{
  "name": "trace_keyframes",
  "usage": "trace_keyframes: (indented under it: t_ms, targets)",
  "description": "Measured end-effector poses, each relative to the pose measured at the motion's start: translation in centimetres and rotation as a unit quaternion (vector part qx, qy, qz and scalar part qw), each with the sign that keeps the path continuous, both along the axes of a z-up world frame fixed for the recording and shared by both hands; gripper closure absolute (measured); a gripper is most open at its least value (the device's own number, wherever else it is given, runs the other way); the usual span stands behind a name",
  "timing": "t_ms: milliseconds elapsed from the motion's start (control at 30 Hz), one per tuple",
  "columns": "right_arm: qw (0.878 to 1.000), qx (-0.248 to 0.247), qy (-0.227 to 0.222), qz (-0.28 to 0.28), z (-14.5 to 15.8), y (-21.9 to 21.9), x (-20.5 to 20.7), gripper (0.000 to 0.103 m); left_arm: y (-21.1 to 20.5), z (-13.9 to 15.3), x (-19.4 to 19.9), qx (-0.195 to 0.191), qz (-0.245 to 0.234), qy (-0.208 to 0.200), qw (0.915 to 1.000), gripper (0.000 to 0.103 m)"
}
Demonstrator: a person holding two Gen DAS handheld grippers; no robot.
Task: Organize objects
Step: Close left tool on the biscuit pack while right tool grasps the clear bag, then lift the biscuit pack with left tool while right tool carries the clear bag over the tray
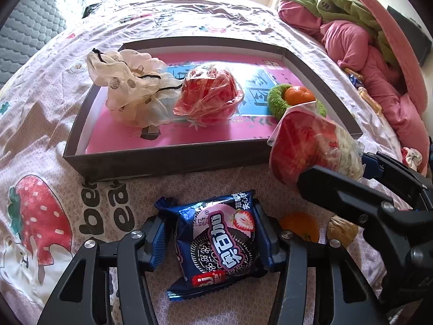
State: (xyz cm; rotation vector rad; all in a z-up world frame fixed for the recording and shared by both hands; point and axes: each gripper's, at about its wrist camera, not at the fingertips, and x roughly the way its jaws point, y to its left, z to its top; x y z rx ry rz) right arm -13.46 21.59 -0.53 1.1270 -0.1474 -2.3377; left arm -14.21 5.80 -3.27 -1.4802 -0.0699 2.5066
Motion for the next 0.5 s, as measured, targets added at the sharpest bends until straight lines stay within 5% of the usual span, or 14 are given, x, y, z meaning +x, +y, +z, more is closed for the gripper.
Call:
trace_keyframes:
  t_ms: [500]
  targets:
    - [0.998,-0.009,0.046,-0.03,2.2,1.0,1.3,0.044,0.1,2.5,1.4,-0.011,-0.003,0.049,0.9987,0.048]
